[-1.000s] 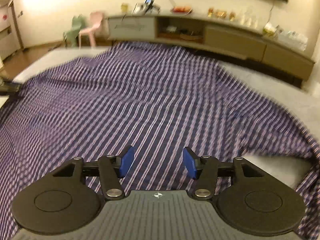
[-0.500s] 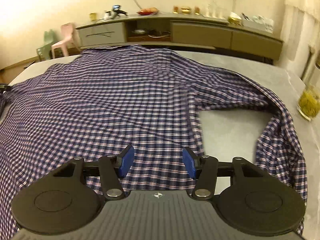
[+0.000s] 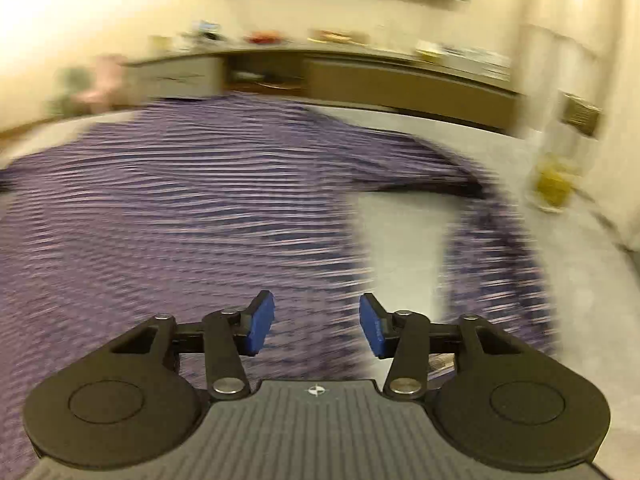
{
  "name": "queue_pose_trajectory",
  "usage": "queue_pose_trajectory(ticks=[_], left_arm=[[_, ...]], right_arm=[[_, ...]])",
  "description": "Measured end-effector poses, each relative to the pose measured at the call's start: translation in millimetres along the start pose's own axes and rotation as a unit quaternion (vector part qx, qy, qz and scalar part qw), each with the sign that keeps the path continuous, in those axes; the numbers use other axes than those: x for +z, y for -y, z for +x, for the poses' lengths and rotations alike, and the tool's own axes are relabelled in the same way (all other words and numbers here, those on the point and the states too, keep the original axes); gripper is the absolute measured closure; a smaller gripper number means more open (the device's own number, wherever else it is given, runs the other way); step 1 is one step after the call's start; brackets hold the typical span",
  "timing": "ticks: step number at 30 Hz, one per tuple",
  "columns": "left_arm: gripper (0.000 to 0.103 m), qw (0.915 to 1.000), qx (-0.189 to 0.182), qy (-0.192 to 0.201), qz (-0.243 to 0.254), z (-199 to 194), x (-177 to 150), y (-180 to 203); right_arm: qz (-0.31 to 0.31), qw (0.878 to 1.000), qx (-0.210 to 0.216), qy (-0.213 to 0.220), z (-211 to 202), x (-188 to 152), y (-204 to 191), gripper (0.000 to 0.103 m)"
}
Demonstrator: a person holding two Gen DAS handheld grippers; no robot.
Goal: Fold clothes
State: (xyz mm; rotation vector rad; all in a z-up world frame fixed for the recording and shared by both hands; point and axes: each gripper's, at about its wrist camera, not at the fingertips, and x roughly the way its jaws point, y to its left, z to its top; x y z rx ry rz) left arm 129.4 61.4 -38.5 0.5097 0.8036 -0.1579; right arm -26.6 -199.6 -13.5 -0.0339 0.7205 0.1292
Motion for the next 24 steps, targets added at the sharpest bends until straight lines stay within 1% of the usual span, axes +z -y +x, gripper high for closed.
queue_pose_trajectory(ticks=[1,2,3,4,5,6,7,8,9,10,11,12,13,14,15,16,17,18,19,21,22,23,24], left_arm=[[0.082,0.9997,-0.023,0.007,0.012,-13.6,-3.8,10.1],[0.082,0.9993,-0.031,0.003,0.023,-17.1,-10.6,19.0],[0.082,0.9990,-0.026,-0.007,0.034,-13.6,-19.7,24.2],[0.083,0.9990,-0.005,-0.012,0.043,-11.0,-28.5,25.2],[0.083,0.9983,0.021,-0.014,0.052,-9.3,-37.0,25.0],[0.083,0.9969,0.048,-0.016,0.060,-7.7,-45.6,24.7],[0.083,0.9940,0.082,-0.025,0.069,-6.7,-53.5,23.6],[0.084,0.9892,0.119,-0.036,0.078,-6.1,-61.1,22.2],[0.084,0.9875,0.132,-0.040,0.075,-11.0,-67.7,19.8],[0.084,0.9892,0.124,-0.032,0.071,-25.1,-73.1,17.8],[0.083,0.9920,0.103,-0.011,0.072,-45.7,-78.4,21.5],[0.083,0.9941,0.077,0.014,0.075,-67.8,-83.7,27.6],[0.082,0.9952,0.042,0.037,0.080,-91.6,-90.2,35.9],[0.080,0.9938,0.011,0.057,0.095,-111.8,-100.4,48.9],[0.078,0.9906,-0.018,0.076,0.113,-130.2,-112.0,63.5],[0.075,0.9858,-0.047,0.094,0.131,-148.6,-123.7,78.0],[0.074,0.9816,-0.058,0.099,0.152,-158.4,-135.4,92.9],[0.074,0.9775,-0.063,0.099,0.175,-164.4,-147.2,107.8],[0.074,0.9728,-0.067,0.099,0.199,-170.3,-159.0,122.8],[0.081,0.9679,-0.051,0.095,0.227,-174.5,-176.3,138.7],[0.081,0.9671,-0.040,0.092,0.234,-176.1,-181.9,139.9],[0.081,0.9667,-0.028,0.087,0.239,-177.8,-186.4,138.8],[0.082,0.9699,-0.024,0.078,0.230,-180.0,-188.2,134.5]], right_arm=[[-0.015,1.000,0.022,-0.007,-3.4,-8.5,-10.9,0.050],[-0.030,0.999,0.032,-0.020,-1.6,-15.2,-19.0,0.050],[-0.045,0.998,0.038,-0.034,0.2,-21.8,-26.4,0.050],[-0.058,0.997,0.033,-0.046,1.2,-27.6,-30.1,0.050],[-0.056,0.997,0.027,-0.048,-0.3,-30.7,-27.3,0.049],[-0.042,0.998,0.014,-0.055,-2.7,-31.5,-19.4,0.049],[-0.031,0.998,-0.004,-0.059,-5.4,-32.8,-11.7,0.049],[-0.034,0.997,-0.036,-0.057,-9.2,-36.2,-5.1,0.048],[-0.044,0.995,-0.070,-0.054,-13.8,-40.3,-1.6,0.048],[-0.053,0.993,-0.096,-0.053,-19.7,-44.4,-1.5,0.048],[-0.064,0.991,-0.105,-0.046,-29.3,-49.1,-3.9,0.048],[-0.072,0.993,-0.088,-0.031,-41.6,-53.5,-9.2,0.048],[-0.082,0.995,-0.051,-0.016,-57.5,-58.2,-20.9,0.048],[-0.094,0.996,-0.011,-0.003,-73.3,-63.8,-33.3,0.046],[-0.113,0.993,0.040,0.005,-88.2,-72.8,-48.4,0.044],[-0.135,0.987,0.086,0.011,-101.8,-82.4,-64.0,0.037],[-0.169,0.979,0.116,0.008,-110.7,-94.2,-81.3,0.029],[-0.202,0.969,0.139,0.005,-118.2,-105.6,-98.1,0.029],[-0.233,0.963,0.136,0.000,-119.9,-114.7,-111.2,0.029],[-0.267,0.956,0.123,-0.023,-115.6,-125.5,-125.2,0.033],[-0.269,0.954,0.124,-0.040,-115.0,-127.2,-126.2,0.042],[-0.270,0.953,0.125,-0.056,-114.4,-129.0,-127.2,0.041],[-0.270,0.951,0.130,-0.071,-114.5,-130.0,-127.3,0.041]])
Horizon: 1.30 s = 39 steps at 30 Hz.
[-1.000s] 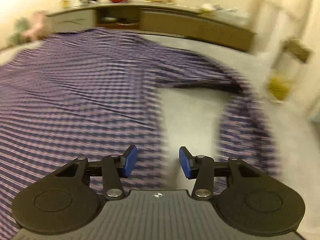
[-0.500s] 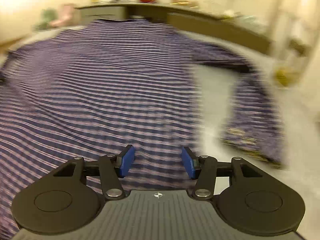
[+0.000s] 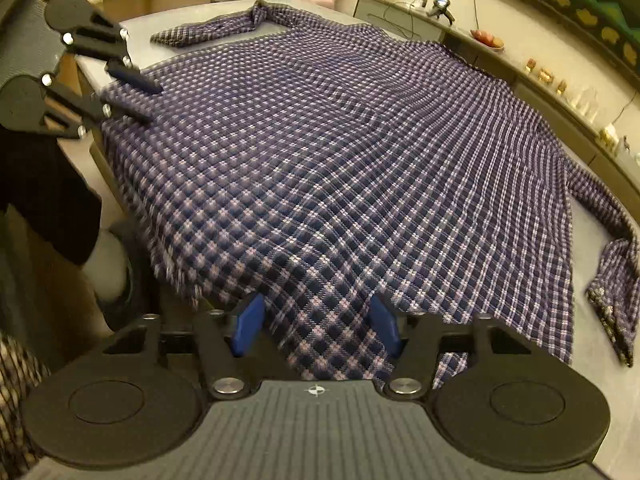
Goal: Fold clothes
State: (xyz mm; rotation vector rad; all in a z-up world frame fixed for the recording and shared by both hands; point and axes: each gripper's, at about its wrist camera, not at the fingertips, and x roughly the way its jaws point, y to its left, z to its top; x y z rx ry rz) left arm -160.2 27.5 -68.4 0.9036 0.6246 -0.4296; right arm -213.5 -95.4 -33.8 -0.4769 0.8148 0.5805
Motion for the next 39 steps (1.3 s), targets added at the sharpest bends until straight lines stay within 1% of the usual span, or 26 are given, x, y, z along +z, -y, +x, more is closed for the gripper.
queue_pose_trajectory(ticks=[1,2,3,4,5,6,8,9,10,12,15,16,17,19,21,22,24,25,27,29,31,33,34,35,36,39], left_arm=[[0.082,0.9998,0.000,-0.012,-0.017,-2.9,-2.6,-4.8],[0.082,0.9993,0.001,-0.019,-0.031,-3.7,-6.6,-9.9],[0.082,0.9987,0.005,-0.024,-0.044,-1.5,-9.4,-17.0],[0.082,0.9980,0.008,-0.021,-0.059,-0.3,-9.0,-24.8],[0.082,0.9970,0.011,-0.015,-0.075,0.1,-7.4,-32.6],[0.082,0.9963,0.009,-0.011,-0.085,2.9,-2.8,-36.6],[0.082,0.9951,0.001,-0.006,-0.099,10.3,9.1,-41.7],[0.082,0.9948,-0.001,-0.009,-0.101,16.2,11.2,-45.9],[0.082,0.9946,-0.003,-0.015,-0.102,23.0,11.7,-50.8],[0.082,0.9943,0.000,-0.035,-0.101,31.3,13.1,-50.0],[0.083,0.9924,0.028,-0.061,-0.104,35.6,8.0,-49.1],[0.083,0.9915,0.042,-0.073,-0.099,36.0,7.4,-48.7],[0.083,0.9908,0.059,-0.084,-0.088,37.8,6.3,-49.2],[0.083,0.9890,0.068,-0.097,-0.089,42.2,4.5,-57.7],[0.082,0.9875,0.072,-0.099,-0.100,45.0,7.0,-70.7],[0.082,0.9870,0.074,-0.092,-0.109,44.9,12.2,-80.4],[0.082,0.9871,0.078,-0.076,-0.117,49.9,28.2,-99.6],[0.082,0.9874,0.077,-0.067,-0.121,56.4,37.6,-109.8],[0.082,0.9878,0.069,-0.051,-0.130,73.7,55.4,-126.7],[0.082,0.9880,0.050,-0.040,-0.140,99.5,71.3,-137.3],[0.082,0.9877,0.029,-0.034,-0.150,122.1,83.4,-136.9],[0.082,0.9861,0.014,-0.040,-0.160,145.1,88.9,-135.2],[0.082,0.9853,0.006,-0.044,-0.165,154.4,91.1,-135.2],[0.082,0.9848,0.001,-0.049,-0.167,160.3,90.6,-135.7],[0.082,0.9846,-0.003,-0.052,-0.167,165.3,89.1,-136.2],[0.083,0.9837,-0.006,-0.056,-0.171,172.5,84.0,-138.4]], right_arm=[[0.006,1.000,0.025,-0.004,-4.4,-0.5,2.9,0.041],[0.022,0.998,0.059,-0.001,-11.4,-1.4,8.4,0.044],[0.046,0.995,0.084,0.012,-19.7,-2.4,18.2,0.043],[0.077,0.993,0.085,0.030,-28.2,-4.0,32.3,0.039],[0.104,0.992,0.062,0.039,-32.3,-6.3,46.8,0.034],[0.123,0.992,0.016,0.034,-31.0,-7.6,63.6,0.033],[0.155,0.985,-0.073,0.021,-26.9,-9.6,96.2,0.034],[0.152,0.983,-0.106,-0.001,-19.3,-8.8,107.9,0.035],[0.149,0.982,-0.116,-0.017,-12.8,-9.9,115.8,0.038],[0.132,0.984,-0.109,-0.044,0.0,-9.3,120.4,0.043],[0.113,0.988,-0.083,-0.057,-4.1,-14.0,116.8,0.044],[0.110,0.990,-0.061,-0.063,-5.3,-15.3,114.7,0.044],[0.113,0.991,-0.026,-0.071,-8.2,-18.3,115.9,0.043],[0.103,0.990,0.040,-0.083,-17.2,-19.2,114.1,0.043],[0.074,0.993,0.059,-0.072,-26.0,-9.6,117.6,0.043],[0.076,0.994,0.049,-0.058,-29.7,-1.1,128.7,0.041],[0.100,0.995,0.011,-0.023,-31.2,19.9,160.1,0.038],[0.115,0.993,-0.011,-0.006,-28.6,31.0,177.7,0.033],[0.160,0.985,-0.061,0.026,-8.2,52.4,222.1,0.032],[0.216,0.970,-0.102,0.047,22.7,66.3,267.1,0.032],[0.242,0.960,-0.126,0.062,58.7,73.9,298.6,0.035],[0.243,0.958,-0.133,0.071,89.6,82.0,313.8,0.041],[0.238,0.960,-0.131,0.073,100.8,86.0,315.4,0.047],[0.232,0.961,-0.128,0.074,111.6,89.9,316.6,0.050],[0.228,0.963,-0.123,0.073,119.7,93.3,316.2,0.052],[0.226,0.969,-0.088,0.056,133.8,93.9,313.3,0.065]])
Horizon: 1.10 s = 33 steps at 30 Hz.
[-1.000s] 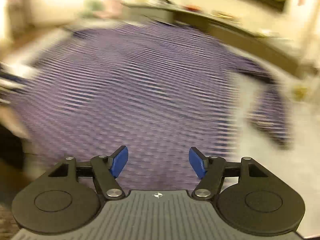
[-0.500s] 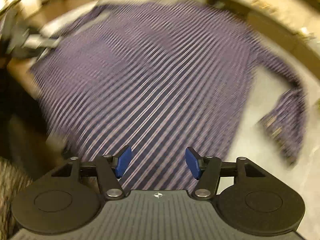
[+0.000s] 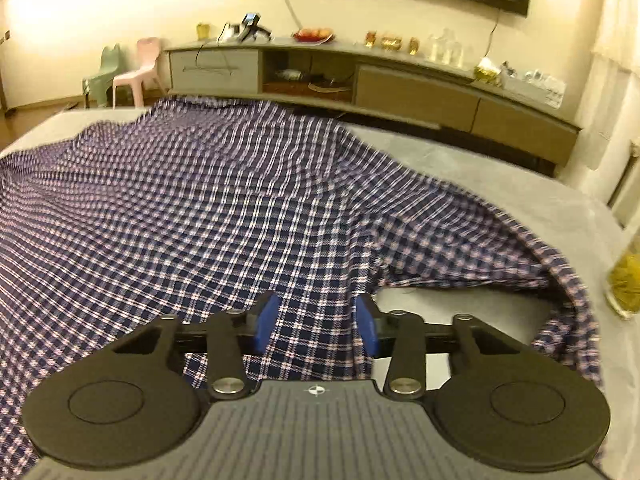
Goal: Fold clothes
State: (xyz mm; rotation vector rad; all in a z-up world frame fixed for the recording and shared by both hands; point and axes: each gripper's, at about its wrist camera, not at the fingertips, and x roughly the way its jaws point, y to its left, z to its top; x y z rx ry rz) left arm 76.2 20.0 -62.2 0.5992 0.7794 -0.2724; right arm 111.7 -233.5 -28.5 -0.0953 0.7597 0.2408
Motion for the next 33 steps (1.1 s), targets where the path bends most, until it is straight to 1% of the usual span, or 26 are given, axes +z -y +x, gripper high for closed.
queue_pose_trajectory(ticks=[1,3,4,5,6,7,9,10,11,12,13,15,17,19,20,22,24,25,26,27,28,29,30,31,32,33], left_arm=[[0.083,1.0000,0.005,-0.005,-0.002,0.1,-1.2,-2.6],[0.084,0.9995,0.026,-0.015,0.000,1.9,-6.1,-10.2],[0.086,0.9991,0.037,-0.020,0.001,2.9,-8.8,-14.1],[0.091,0.9985,0.048,-0.026,-0.001,4.7,-11.4,-18.8],[0.092,0.9981,0.054,-0.031,-0.006,4.8,-13.6,-22.9],[0.096,0.9976,0.058,-0.036,-0.012,4.0,-15.5,-26.6],[0.097,0.9970,0.061,-0.042,-0.021,2.3,-17.4,-31.9],[0.098,0.9970,0.059,-0.044,-0.023,1.2,-16.3,-32.4],[0.100,0.9970,0.060,-0.046,-0.021,1.1,-15.2,-31.6],[0.100,0.9968,0.062,-0.047,-0.018,2.5,-14.0,-31.5],[0.100,0.9967,0.064,-0.048,-0.015,3.9,-13.7,-30.1],[0.100,0.9963,0.068,-0.050,-0.013,4.9,-14.8,-27.9],[0.100,0.9961,0.071,-0.050,-0.015,4.0,-18.1,-28.6],[0.101,0.9957,0.076,-0.052,-0.016,6.9,-20.6,-30.2],[0.101,0.9952,0.079,-0.054,-0.018,6.6,-21.9,-31.5],[0.101,0.9954,0.074,-0.053,-0.030,4.3,-23.2,-35.9],[0.100,0.9954,0.064,-0.052,-0.049,2.2,-24.3,-42.4],[0.093,0.9951,0.055,-0.052,-0.064,0.2,-24.8,-48.2],[0.087,0.9939,0.050,-0.051,-0.083,-2.5,-25.6,-55.9],[0.084,0.9918,0.055,-0.049,-0.105,-5.8,-26.8,-64.6],[0.083,0.9889,0.063,-0.046,-0.127,-8.8,-28.9,-75.1],[0.082,0.9854,0.074,-0.045,-0.146,-11.5,-31.8,-86.3],[0.082,0.9810,0.088,-0.048,-0.166,-14.1,-35.6,-98.2],[0.081,0.9753,0.103,-0.053,-0.188,-16.6,-40.5,-111.0],[0.079,0.9689,0.113,-0.057,-0.212,-20.2,-46.8,-123.4],[0.078,0.9621,0.121,-0.061,-0.237,-24.3,-53.5,-135.4]], right_arm=[[0.000,1.000,0.011,-0.010,4.2,-1.6,-0.8,0.070],[-0.001,0.999,0.041,-0.033,10.8,-4.9,-2.8,0.070],[0.001,0.995,0.086,-0.049,7.1,-6.5,-5.5,0.070],[0.002,0.989,0.131,-0.066,3.4,-8.1,-8.2,0.070],[0.005,0.983,0.165,-0.075,-0.1,-7.9,-9.2,0.070],[0.013,0.985,0.162,-0.058,-3.2,-1.9,-4.5,0.070],[0.029,0.987,0.156,-0.023,-9.3,10.1,4.9,0.070],[0.040,0.989,0.144,-0.005,-10.9,16.4,12.1,0.070],[0.065,0.993,0.102,0.010,-6.8,22.8,27.8,0.068],[0.083,0.995,0.057,0.016,1.9,27.3,43.3,0.068],[0.102,0.995,0.019,0.015,14.9,30.0,59.0,0.068],[0.123,0.992,-0.040,0.001,44.3,27.9,87.3,0.068],[0.107,0.992,-0.073,0.004,62.7,24.0,105.5,0.071],[0.087,0.990,-0.115,-0.003,70.6,28.8,110.7,0.072],[0.087,0.985,-0.147,-0.004,72.8,30.0,115.4,0.072],[0.072,0.974,-0.215,-0.002,78.7,27.4,119.1,0.071],[0.048,0.966,-0.255,-0.004,78.5,24.6,113.5,0.070],[0.039,0.963,-0.268,-0.002,76.4,24.1,108.8,0.069],[0.037,0.964,-0.262,0.014,67.4,27.0,97.5,0.068],[0.034,0.967,-0.251,0.029,58.5,30.0,85.2,0.067],[0.026,0.974,-0.222,0.041,50.9,33.1,69.2,0.063],[0.021,0.983,-0.178,0.046,46.1,33.9,53.1,0.059],[0.018,0.990,-0.133,0.049,43.3,34.6,37.5,0.058],[0.019,0.996,-0.084,0.039,47.9,34.4,23.8,0.058],[0.016,0.998,-0.051,0.018,54.7,30.9,13.4,0.057],[0.013,0.999,-0.049,0.003,63.5,25.4,9.2,0.058]])
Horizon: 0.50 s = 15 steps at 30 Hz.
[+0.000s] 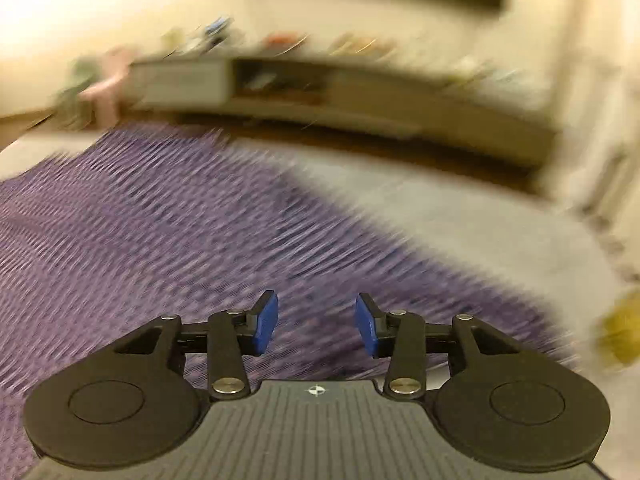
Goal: Fold clothes
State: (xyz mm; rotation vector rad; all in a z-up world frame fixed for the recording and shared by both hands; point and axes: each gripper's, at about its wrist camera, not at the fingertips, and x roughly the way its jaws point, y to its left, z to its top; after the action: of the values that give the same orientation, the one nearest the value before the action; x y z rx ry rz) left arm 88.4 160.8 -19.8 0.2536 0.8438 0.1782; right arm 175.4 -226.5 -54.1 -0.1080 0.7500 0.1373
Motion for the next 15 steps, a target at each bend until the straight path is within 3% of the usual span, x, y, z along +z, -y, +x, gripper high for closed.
queue_pose_trajectory(ticks=[1,2,4,5,6,9,11,14,15], left_arm=[[0.073,0.9996,0.003,-0.006,-0.026,1.2,-2.1,-14.3],[0.068,0.9985,0.003,-0.011,-0.053,3.0,-5.0,-28.5],[0.061,0.9946,-0.002,-0.023,-0.101,9.6,-12.8,-52.0],[0.060,0.9917,-0.008,-0.027,-0.125,13.1,-17.1,-62.7],[0.059,0.9881,-0.013,-0.032,-0.150,16.6,-21.5,-73.4],[0.053,0.9796,-0.039,-0.040,-0.193,20.3,-27.4,-89.3],[0.041,0.9776,-0.045,-0.039,-0.202,20.9,-28.1,-91.7],[0.038,0.9734,-0.040,-0.027,-0.224,20.5,-30.3,-98.8],[0.038,0.9682,-0.043,-0.024,-0.245,22.7,-32.7,-106.5]], right_arm=[[-0.004,1.000,0.001,-0.015,8.4,-5.7,-4.9,0.058],[-0.008,1.000,-0.006,-0.027,15.4,-10.4,-8.5,0.050],[-0.023,0.996,-0.077,-0.030,15.0,-8.8,-9.5,0.047],[-0.034,0.994,-0.103,-0.019,7.2,-6.3,-13.2,0.047],[-0.038,0.994,-0.100,-0.002,-4.5,-2.5,-17.0,0.047],[-0.056,0.997,-0.036,0.041,-54.9,6.5,-58.6,0.043],[-0.080,0.994,0.016,0.073,-94.0,8.0,-96.8,0.030],[-0.123,0.981,0.099,0.116,-158.6,3.6,-160.2,0.017],[-0.143,0.973,0.129,0.125,-178.9,-0.8,-184.2,0.016]])
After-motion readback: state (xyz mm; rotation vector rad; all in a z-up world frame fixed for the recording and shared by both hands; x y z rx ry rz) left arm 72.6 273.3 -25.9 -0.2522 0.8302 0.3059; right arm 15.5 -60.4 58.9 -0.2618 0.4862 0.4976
